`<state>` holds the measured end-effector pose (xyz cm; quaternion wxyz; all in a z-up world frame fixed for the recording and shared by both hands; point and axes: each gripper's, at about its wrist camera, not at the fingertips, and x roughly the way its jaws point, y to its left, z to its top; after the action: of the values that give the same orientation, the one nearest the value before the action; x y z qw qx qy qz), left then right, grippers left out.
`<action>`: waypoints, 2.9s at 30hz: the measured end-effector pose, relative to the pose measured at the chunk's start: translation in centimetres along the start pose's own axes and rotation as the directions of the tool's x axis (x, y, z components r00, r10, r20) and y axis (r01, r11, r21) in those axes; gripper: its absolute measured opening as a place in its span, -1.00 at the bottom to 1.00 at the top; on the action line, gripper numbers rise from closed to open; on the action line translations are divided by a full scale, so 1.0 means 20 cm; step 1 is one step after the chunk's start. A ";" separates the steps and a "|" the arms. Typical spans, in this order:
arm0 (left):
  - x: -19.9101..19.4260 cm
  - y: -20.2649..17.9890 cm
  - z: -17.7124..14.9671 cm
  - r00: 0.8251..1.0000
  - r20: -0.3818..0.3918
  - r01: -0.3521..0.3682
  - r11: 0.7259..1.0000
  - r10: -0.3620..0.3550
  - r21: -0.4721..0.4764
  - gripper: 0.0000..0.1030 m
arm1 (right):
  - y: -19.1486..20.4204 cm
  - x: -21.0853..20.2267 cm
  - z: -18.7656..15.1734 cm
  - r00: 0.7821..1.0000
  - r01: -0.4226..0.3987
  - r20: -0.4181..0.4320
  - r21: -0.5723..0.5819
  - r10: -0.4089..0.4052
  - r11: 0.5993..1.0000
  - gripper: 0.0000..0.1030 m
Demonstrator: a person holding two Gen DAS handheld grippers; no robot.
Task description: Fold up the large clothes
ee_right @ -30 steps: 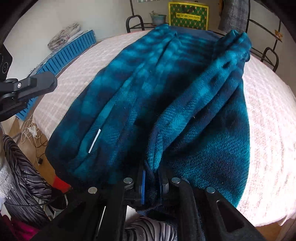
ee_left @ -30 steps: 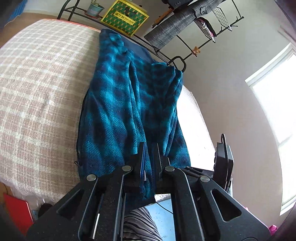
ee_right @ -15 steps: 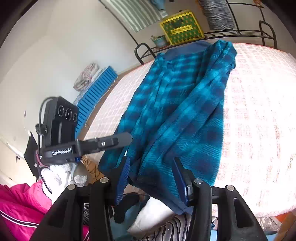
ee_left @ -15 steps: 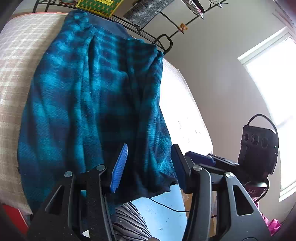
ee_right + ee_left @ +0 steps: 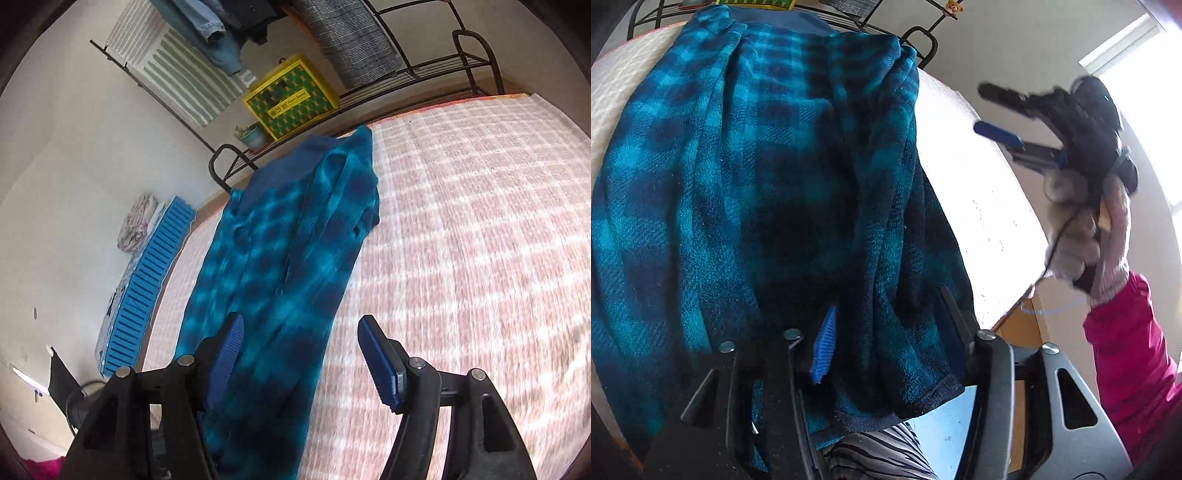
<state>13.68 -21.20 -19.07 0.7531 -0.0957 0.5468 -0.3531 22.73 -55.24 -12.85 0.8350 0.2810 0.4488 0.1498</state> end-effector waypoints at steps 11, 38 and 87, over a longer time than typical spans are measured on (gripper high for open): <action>0.03 -0.03 0.01 0.999 -0.004 0.036 0.998 -0.036 0.050 -0.84 | -0.26 0.42 0.43 1.000 0.014 0.020 0.149 -0.017 0.989 0.35; -0.08 0.24 -0.12 0.979 0.012 0.204 0.974 -0.204 -0.099 -0.87 | 0.76 1.20 0.48 0.928 0.149 -0.265 -0.381 -0.262 0.912 -0.32; -0.12 0.33 -0.15 0.980 0.046 0.196 0.976 -0.192 -0.093 -0.88 | 0.06 1.07 0.85 0.969 0.236 -0.079 0.001 -0.235 0.972 0.07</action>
<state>13.48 -14.18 -21.85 0.7194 -0.1915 0.5376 -0.3960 48.73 -49.29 -18.83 0.8271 0.2237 0.5122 0.0582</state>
